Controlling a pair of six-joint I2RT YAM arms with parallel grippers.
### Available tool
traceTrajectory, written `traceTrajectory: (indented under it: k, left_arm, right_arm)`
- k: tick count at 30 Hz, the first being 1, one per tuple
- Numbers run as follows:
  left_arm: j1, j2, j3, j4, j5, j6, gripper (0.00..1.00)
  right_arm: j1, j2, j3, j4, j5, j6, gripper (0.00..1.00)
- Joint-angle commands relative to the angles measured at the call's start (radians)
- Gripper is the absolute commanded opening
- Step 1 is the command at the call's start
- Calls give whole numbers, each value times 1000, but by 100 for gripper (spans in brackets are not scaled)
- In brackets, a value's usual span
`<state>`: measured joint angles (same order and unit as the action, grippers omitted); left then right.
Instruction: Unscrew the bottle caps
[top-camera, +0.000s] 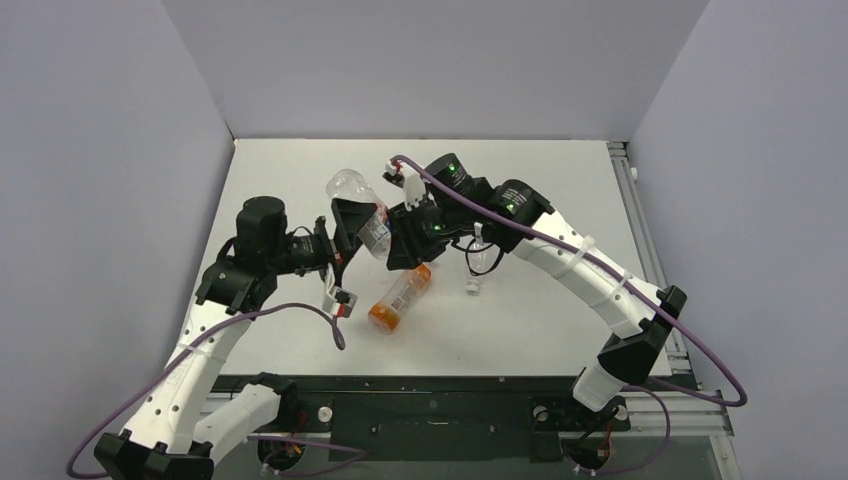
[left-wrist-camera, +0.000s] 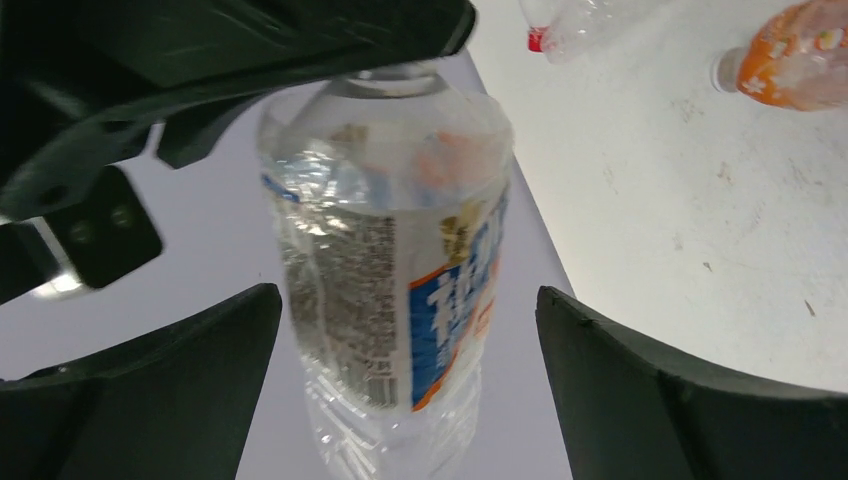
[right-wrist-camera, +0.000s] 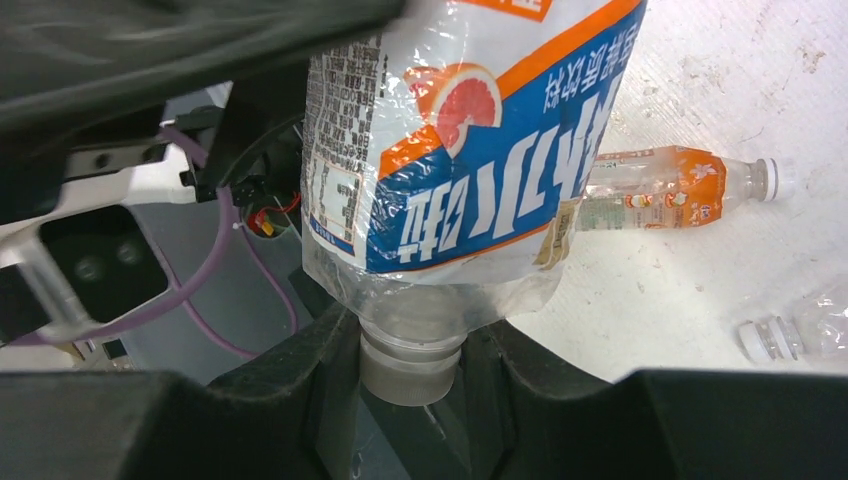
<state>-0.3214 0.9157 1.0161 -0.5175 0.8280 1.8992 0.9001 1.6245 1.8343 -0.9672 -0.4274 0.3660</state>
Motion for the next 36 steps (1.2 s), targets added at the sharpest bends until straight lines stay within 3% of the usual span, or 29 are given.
traceTrajectory:
  k: [1, 11, 18, 24, 25, 27, 29, 31, 33, 36]
  left_arm:
    - [-13, 47, 84, -197, -98, 264, 97]
    - [-87, 49, 87, -166, -171, 158, 99]
    - [-125, 34, 72, -253, -266, 209, 64]
    - [-129, -2, 9, -149, -287, 156, 47]
    - [-130, -8, -22, -122, -290, 138, 46]
    - [-132, -24, -76, -36, -310, 78, 44]
    - [-137, -35, -119, 62, -345, -22, 38]
    - [-140, -40, -145, 156, -375, -169, 30]
    - [-142, -36, -140, 220, -401, -437, 20]
    - [-143, -30, -110, 263, -427, -687, 14]
  right_arm:
    - [44, 24, 79, -66, 73, -37, 0]
    - [111, 106, 178, -202, 212, -83, 0]
    - [129, 151, 307, -253, 256, -116, 0]
    - [134, 167, 355, -254, 323, -119, 0]
    - [133, 164, 363, -249, 339, -108, 5]
    - [130, 144, 364, -205, 386, -84, 35]
    - [122, 97, 342, -134, 418, -49, 52]
    - [106, 33, 292, -36, 469, -12, 63]
    - [94, -42, 224, 78, 526, 22, 73]
    - [86, -183, 51, 267, 605, 23, 79]
